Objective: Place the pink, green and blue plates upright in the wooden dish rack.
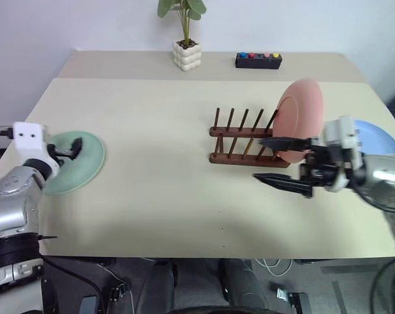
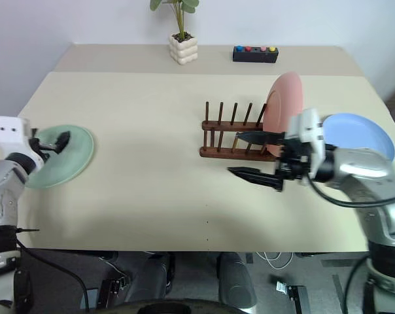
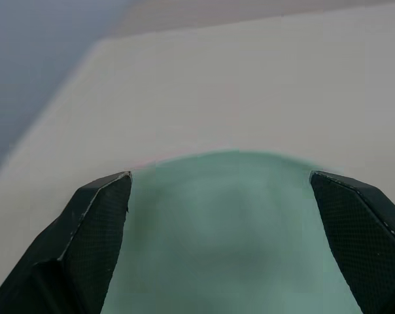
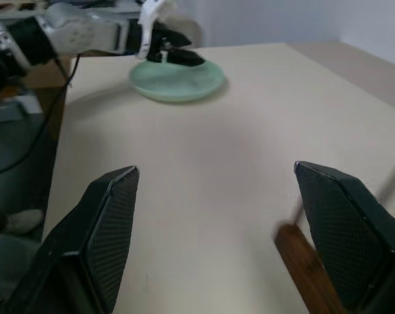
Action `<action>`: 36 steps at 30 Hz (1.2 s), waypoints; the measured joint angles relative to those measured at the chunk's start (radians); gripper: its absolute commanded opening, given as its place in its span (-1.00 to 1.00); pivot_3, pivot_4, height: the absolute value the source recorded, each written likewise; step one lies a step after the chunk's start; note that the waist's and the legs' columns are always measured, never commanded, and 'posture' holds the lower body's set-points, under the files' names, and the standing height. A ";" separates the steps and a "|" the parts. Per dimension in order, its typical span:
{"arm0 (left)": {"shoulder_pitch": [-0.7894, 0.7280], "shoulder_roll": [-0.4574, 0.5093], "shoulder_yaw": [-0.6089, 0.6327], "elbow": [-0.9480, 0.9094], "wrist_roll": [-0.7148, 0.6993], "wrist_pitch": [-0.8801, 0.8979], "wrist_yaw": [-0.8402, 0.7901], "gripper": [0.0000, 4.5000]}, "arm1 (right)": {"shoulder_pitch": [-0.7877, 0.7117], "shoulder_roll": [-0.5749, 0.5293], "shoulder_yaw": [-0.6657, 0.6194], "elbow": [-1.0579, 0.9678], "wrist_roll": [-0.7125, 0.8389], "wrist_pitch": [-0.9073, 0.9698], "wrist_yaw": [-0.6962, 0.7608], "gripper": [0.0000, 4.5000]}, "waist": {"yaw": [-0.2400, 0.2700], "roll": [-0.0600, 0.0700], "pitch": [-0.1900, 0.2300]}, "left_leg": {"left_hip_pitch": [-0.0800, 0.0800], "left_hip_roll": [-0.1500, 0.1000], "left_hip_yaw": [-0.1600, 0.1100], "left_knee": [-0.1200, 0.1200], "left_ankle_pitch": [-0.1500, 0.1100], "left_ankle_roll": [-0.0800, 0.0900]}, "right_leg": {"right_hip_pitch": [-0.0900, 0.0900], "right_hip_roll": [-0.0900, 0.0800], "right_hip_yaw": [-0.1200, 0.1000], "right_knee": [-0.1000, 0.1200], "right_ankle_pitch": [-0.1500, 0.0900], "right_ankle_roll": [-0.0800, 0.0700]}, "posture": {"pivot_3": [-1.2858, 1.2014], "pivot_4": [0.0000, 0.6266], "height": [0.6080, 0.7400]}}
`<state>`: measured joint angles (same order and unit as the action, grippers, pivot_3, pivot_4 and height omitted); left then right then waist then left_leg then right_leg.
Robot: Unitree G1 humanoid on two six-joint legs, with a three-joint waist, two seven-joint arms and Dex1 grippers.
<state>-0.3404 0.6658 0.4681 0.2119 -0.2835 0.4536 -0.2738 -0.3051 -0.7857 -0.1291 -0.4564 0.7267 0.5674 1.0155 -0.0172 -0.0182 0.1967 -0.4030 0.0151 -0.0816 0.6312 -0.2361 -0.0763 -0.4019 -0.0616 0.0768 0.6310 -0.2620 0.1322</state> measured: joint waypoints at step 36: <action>-0.193 -0.197 -0.001 -0.281 -0.106 0.179 0.189 -0.99 | -0.076 0.082 0.136 0.075 -0.255 -0.173 -0.093 0.73 | 0.003 -0.005 -0.002 | -0.003 0.000 -0.003 0.001 0.003 -0.004 | -0.003 0.000 -0.003 0.002 0.002 0.000 | 0.03 -0.52 0.85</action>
<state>-0.5337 0.4684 0.4672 -0.0692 -0.3898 0.6322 -0.0847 -0.3813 -0.7039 0.0069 -0.3814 0.4716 0.3946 0.9220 -0.0139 -0.0229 0.1947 -0.4059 0.0148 -0.0844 0.6325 -0.2335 -0.0808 -0.4044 -0.0616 0.0740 0.6335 -0.2598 0.1320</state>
